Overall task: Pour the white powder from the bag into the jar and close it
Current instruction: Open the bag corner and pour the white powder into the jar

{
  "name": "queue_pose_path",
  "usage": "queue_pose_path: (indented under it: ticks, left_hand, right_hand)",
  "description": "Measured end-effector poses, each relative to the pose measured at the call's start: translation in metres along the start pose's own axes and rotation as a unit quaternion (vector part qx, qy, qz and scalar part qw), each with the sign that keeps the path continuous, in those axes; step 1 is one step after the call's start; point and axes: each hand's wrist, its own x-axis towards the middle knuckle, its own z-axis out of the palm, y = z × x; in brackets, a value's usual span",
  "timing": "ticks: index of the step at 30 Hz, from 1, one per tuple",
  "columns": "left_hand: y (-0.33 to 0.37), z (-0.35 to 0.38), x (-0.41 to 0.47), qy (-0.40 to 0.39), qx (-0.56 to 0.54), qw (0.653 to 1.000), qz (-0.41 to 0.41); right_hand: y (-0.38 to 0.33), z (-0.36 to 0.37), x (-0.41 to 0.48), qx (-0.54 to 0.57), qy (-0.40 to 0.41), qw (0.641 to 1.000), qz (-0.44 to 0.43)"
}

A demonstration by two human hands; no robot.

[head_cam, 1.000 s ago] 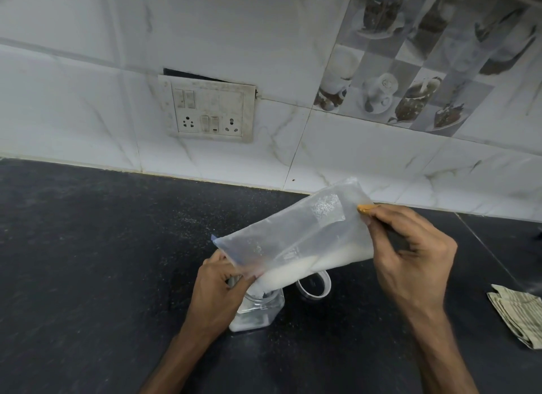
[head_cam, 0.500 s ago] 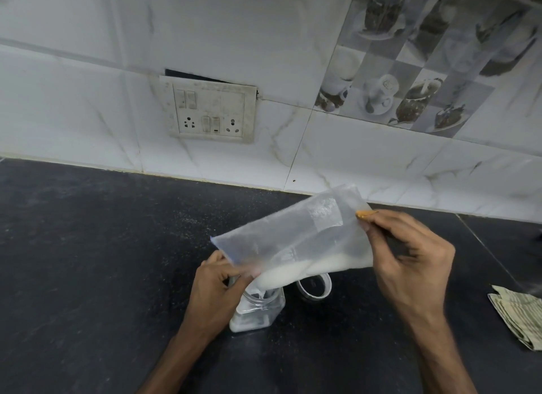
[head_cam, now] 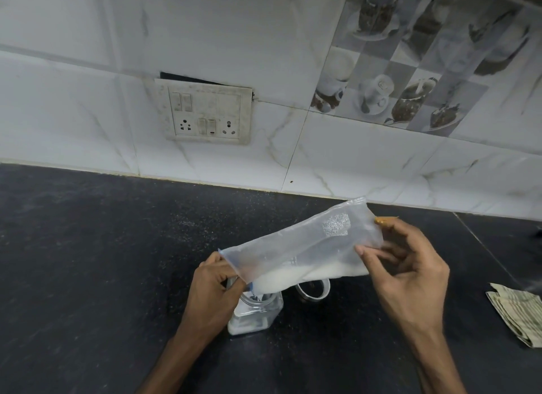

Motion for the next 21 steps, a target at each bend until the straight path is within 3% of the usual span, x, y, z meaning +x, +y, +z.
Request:
queue_pose_path:
  ticks: [6,21]
  left_hand:
    - [-0.002,0.000,-0.001,-0.002,-0.012,1.000,-0.008]
    - [0.000,0.001,-0.002,0.005,-0.012,1.000,-0.007]
  right_hand:
    - [0.001,0.000,-0.005,0.048,0.042,0.997,0.043]
    - [-0.002,0.006,-0.001,0.054,0.031,0.998,0.025]
